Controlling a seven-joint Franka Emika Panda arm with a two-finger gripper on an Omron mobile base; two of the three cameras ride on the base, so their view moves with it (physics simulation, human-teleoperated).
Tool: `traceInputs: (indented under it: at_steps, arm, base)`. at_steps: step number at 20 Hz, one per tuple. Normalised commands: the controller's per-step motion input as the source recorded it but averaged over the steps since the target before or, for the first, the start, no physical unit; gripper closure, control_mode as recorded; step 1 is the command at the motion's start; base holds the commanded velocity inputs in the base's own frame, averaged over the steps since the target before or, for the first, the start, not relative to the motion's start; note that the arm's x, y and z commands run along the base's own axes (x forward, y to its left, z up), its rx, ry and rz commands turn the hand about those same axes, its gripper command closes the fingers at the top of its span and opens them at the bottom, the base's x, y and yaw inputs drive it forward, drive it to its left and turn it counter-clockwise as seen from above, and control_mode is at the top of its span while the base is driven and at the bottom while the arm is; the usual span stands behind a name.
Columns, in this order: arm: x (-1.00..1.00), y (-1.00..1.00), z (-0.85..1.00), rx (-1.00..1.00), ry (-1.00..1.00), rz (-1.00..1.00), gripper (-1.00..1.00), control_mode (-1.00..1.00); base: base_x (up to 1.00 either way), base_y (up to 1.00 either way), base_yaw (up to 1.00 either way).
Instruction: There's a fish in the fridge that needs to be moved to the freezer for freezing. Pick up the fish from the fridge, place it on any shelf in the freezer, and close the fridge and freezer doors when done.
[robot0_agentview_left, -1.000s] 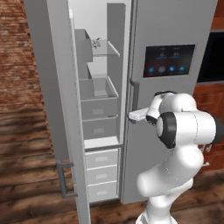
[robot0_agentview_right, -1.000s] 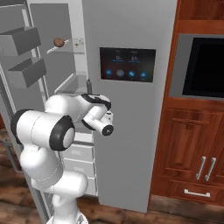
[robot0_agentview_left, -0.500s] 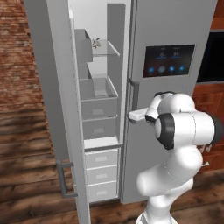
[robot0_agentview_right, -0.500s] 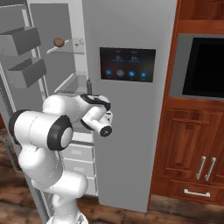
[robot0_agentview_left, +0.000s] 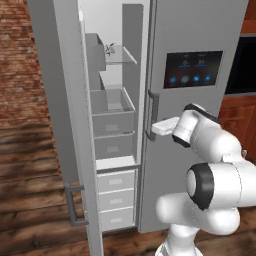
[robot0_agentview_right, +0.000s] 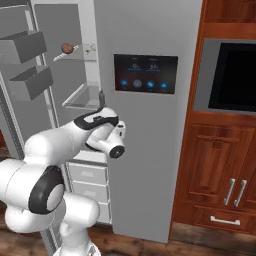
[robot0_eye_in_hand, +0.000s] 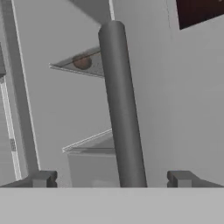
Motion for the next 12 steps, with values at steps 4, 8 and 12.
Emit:
traceInputs:
  at_steps: [4,8,12]
  arm:
    - [-0.84,0.00,0.56,0.01,-0.04,0.00,-1.00,-1.00]
    - [-0.69,-0.02,0.76,-0.02,0.10,0.00,-1.00,-1.00]
    - [-0.48,-0.23,1.00,-0.05,0.23,0.01,-1.00,-1.00]
  base:
    - [0.00,0.00,0.00]
    - [0.00,0.00,0.00]
    - [0.00,0.00,0.00]
